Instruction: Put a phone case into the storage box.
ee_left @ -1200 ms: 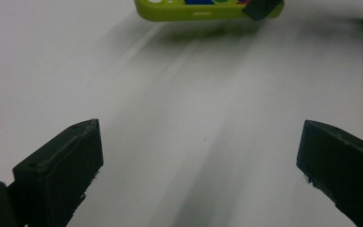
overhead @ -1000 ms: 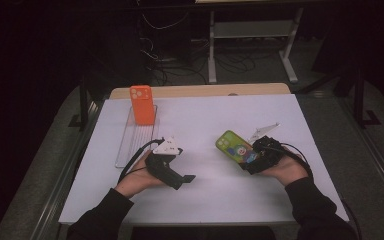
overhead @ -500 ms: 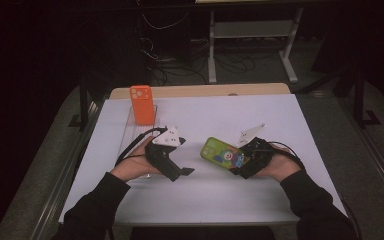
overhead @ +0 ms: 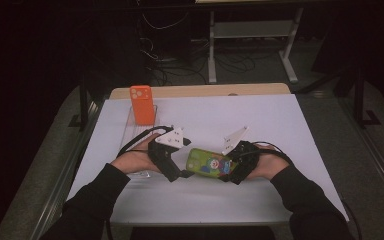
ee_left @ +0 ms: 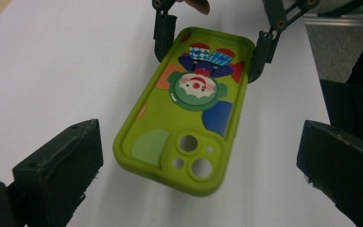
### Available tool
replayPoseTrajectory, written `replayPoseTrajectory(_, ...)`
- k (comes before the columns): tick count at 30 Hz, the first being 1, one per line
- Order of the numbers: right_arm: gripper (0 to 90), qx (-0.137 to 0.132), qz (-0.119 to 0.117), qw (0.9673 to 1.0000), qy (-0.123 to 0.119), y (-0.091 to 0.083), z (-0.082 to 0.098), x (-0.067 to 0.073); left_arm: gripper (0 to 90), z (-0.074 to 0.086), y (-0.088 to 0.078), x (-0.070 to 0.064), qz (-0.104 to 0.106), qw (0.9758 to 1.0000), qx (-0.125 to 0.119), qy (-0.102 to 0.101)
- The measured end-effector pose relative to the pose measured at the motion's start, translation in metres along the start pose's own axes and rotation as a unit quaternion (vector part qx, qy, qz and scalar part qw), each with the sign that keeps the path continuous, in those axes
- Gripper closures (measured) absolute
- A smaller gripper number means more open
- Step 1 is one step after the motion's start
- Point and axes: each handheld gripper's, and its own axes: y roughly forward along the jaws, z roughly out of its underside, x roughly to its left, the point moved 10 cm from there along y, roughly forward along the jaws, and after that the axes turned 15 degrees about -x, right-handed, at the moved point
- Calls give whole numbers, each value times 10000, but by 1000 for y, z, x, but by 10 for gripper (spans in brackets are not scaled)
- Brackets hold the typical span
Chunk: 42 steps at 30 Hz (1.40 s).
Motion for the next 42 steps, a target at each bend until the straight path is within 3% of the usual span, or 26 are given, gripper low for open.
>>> replayPoseTrajectory(7,152,45,-261,9996,-126,9,-8,10,5,7,9,-5,241,9995,214,63)
replayPoseTrajectory(10,152,81,-372,9993,-35,12,-13,18,5,12,14,-10,434,9982,377,149)
replayPoseTrajectory(14,152,-46,-499,9985,-228,17,-22,22,5,20,19,-15,571,9959,644,264)
replayPoseTrajectory(20,152,-91,-630,9974,-344,21,-29,28,6,28,25,-19,618,9939,847,331)
replayPoseTrajectory(22,152,-119,-667,9971,-351,21,-31,30,54,30,25,-19,636,9929,920,396)
replayPoseTrajectory(28,152,-87,-633,9972,-400,20,-31,31,132,31,24,-20,727,9923,939,360)
replayPoseTrajectory(32,151,-107,-701,9968,-370,20,-31,32,142,31,23,-22,787,9919,959,270)
replayPoseTrajectory(35,149,-110,-775,9964,-331,20,-30,34,149,32,22,-23,848,9901,1065,330)
replayPoseTrajectory(36,148,-91,-796,9964,-277,20,-30,35,152,32,24,-26,856,9911,1006,167)
replayPoseTrajectory(38,146,-114,-867,9959,-237,20,-29,36,156,33,23,-26,899,9897,1089,223)
replayPoseTrajectory(42,139,-111,-877,9958,-240,20,-26,39,158,33,26,-29,894,9902,1063,162)
